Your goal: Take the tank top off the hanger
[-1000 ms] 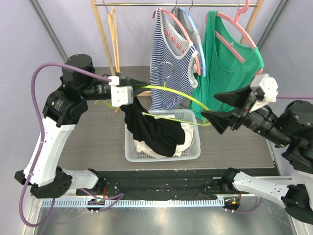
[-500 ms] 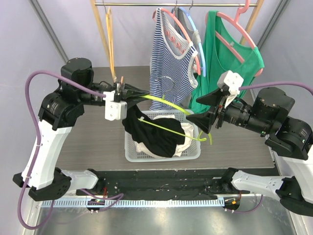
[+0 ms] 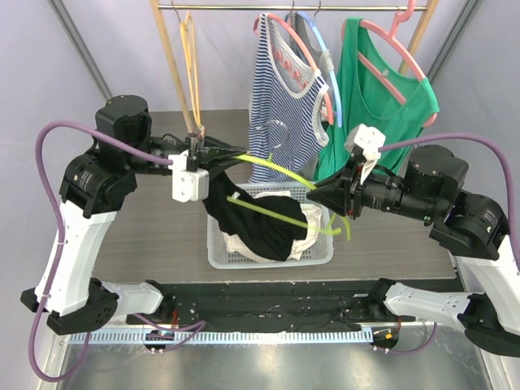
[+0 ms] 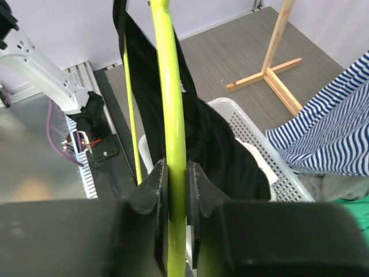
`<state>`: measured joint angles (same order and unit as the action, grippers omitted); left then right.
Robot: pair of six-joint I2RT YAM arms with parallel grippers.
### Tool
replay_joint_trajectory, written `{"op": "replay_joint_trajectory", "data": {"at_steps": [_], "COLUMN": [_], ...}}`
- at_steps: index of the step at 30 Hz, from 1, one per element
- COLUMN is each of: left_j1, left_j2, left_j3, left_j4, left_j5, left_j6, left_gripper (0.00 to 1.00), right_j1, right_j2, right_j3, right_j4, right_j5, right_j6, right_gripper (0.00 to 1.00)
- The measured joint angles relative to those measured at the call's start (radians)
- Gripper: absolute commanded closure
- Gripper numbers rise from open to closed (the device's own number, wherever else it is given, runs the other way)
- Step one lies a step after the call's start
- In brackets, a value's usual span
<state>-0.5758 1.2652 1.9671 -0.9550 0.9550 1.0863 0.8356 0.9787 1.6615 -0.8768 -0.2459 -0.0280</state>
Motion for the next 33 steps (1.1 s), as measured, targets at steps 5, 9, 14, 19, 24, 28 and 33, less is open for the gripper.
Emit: {"op": "replay_joint_trajectory", "data": {"at_steps": [5,9,14,19,24,28,33], "left_j1": [-0.003,-0.01,-0.01,-0.012,-0.013,-0.013,-0.014], "left_j2": [0.003,-0.014,-0.044,-0.118,-0.162,-0.222,-0.261], "left_j3": [0.0,-0.057,-0.141,-0.234,-0.216,-0.269,-0.372], "left_j4": [0.006,0.09,0.241,0.461,0.478,0.411,0.357], "left_j5": [-0.02,-0.028,-0.092,-0.292,-0.519,-0.57,-0.584], "left_j6": [-0.006,-0.051,-0.147,-0.352,-0.593,-0.752,-0.895], "left_gripper": [1.0,0.75,0.6,0.62,0.64,0.64,0.51], "right_j1": [0.002,0.003,0.002,0.0,0.0,0.0,0.0], "right_j2": [-0.015,-0.03,-0.027,-0.007,-0.027,-0.035,-0.036], "right_j3": [-0.006,-0.008,0.012,0.066,0.076,0.076,0.076], "right_j4": [0.001,0.006,-0.043,-0.125,-0.155,-0.158,-0.158], "right_j5": [-0.006,0.022,0.14,0.259,0.324,0.341,0.341], "right_j6": [0.004,0.001,-0.028,-0.084,-0.151,-0.198,-0.229], "right_gripper": [0.99,0.99,0.99,0.99,0.99,0.99,0.99]}}
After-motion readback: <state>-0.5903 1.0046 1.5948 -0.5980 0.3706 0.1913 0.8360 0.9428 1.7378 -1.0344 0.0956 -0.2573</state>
